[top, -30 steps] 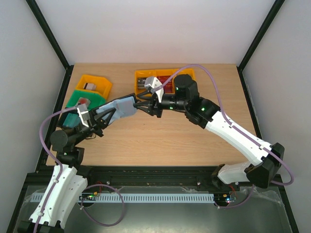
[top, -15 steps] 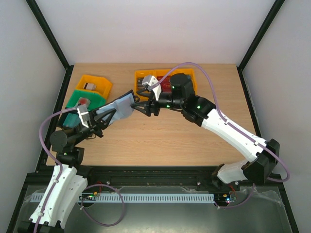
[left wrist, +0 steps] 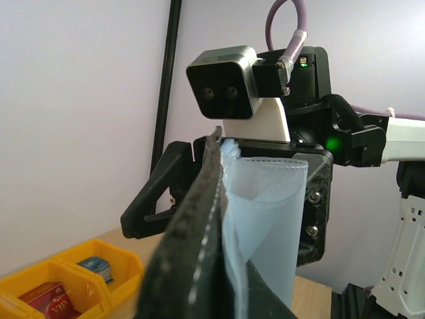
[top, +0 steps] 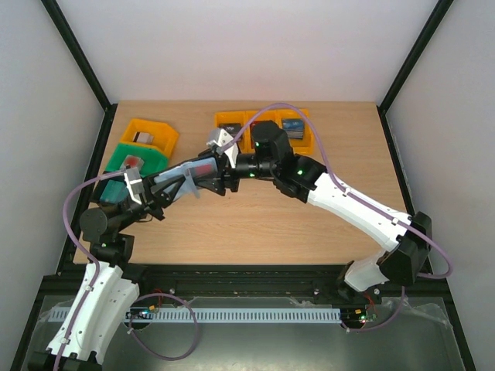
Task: Take the credit cards out of the card holder
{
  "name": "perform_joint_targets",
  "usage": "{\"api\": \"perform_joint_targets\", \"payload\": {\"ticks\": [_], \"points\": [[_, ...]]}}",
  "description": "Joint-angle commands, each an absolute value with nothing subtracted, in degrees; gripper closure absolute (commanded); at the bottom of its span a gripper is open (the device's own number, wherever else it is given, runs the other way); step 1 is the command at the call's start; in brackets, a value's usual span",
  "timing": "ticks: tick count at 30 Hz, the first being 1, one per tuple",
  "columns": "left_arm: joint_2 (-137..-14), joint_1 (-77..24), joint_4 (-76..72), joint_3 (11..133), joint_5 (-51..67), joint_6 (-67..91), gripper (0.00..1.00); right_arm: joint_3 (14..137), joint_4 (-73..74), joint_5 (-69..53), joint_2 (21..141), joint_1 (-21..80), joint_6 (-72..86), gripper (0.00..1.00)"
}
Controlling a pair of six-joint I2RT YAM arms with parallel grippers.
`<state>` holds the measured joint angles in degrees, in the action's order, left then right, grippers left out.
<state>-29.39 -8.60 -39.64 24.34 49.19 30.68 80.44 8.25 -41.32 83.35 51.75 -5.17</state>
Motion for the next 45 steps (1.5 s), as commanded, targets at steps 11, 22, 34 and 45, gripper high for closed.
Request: {"api": "perform_joint_targets", "payload": {"ticks": [11, 22, 34, 45], "points": [[-28.6, -8.5, -40.5, 23.1, 43.1, 27.8, 0.3, 86.1, 7.9, -36.2, 87.1, 54.4, -1.7, 0.98], [-28.5, -8.4, -35.2, 24.3, 35.0, 23.4, 0.24, 93.6, 18.8, -21.8, 92.0, 60.8, -7.7, 0.98], [-27.6, -7.6, -34.8, 24.3, 39.6, 27.0, 0.98, 87.1, 17.7, -21.8, 84.0, 59.0, -10.5, 0.84], [-27.8, -7.4, -37.3, 24.2, 43.9, 29.0, 0.98, 81.5, 15.9, -32.0, 78.3, 52.6, -10.9, 0.46]]}}
